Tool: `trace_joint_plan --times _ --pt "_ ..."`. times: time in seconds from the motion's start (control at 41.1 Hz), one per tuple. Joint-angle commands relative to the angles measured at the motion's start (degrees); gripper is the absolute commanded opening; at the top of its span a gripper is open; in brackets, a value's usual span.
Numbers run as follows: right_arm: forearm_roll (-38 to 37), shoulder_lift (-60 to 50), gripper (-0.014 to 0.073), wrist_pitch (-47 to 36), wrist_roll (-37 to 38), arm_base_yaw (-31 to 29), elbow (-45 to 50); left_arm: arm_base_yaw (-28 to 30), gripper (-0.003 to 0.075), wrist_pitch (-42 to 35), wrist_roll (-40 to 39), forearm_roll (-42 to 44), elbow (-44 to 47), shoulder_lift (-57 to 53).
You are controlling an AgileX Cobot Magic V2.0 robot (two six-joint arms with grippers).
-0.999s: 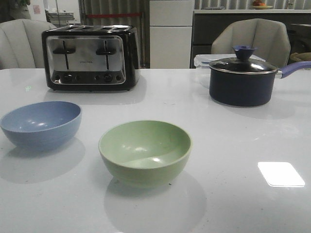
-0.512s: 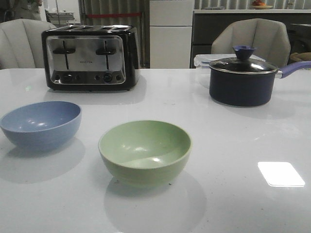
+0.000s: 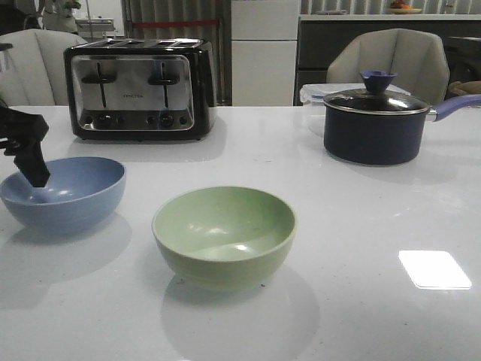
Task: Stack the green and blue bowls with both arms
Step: 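Grasp the rim of the light blue bowl with the left gripper and lift, then carry the blue bowl over the green bowl and lower it inside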
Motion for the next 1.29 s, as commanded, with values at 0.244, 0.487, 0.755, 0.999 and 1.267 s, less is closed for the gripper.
trace_joint_plan --times 0.244,0.487,0.755,0.999,1.267 --pt "-0.14 -0.30 0.0406 -3.46 -0.67 0.26 -1.62 -0.38 0.0341 -3.76 -0.07 -0.71 -2.26 -0.46" --pt "-0.14 -0.30 0.0406 -3.46 -0.67 0.26 -1.62 -0.38 0.0146 -3.16 -0.07 -0.71 -2.36 -0.46" --pt "-0.14 -0.30 0.0406 -3.46 -0.67 0.26 -1.62 -0.50 0.0093 5.82 -0.07 -1.10 -6.27 -3.53" --pt "-0.14 -0.30 0.0406 -3.46 -0.67 0.26 -1.62 -4.52 0.0093 10.21 3.76 -1.35 -9.84 -11.70" --pt "-0.14 -0.30 0.0406 -3.46 -0.67 0.26 -1.62 -13.96 0.0093 16.46 9.25 -7.12 -11.87 -14.69"
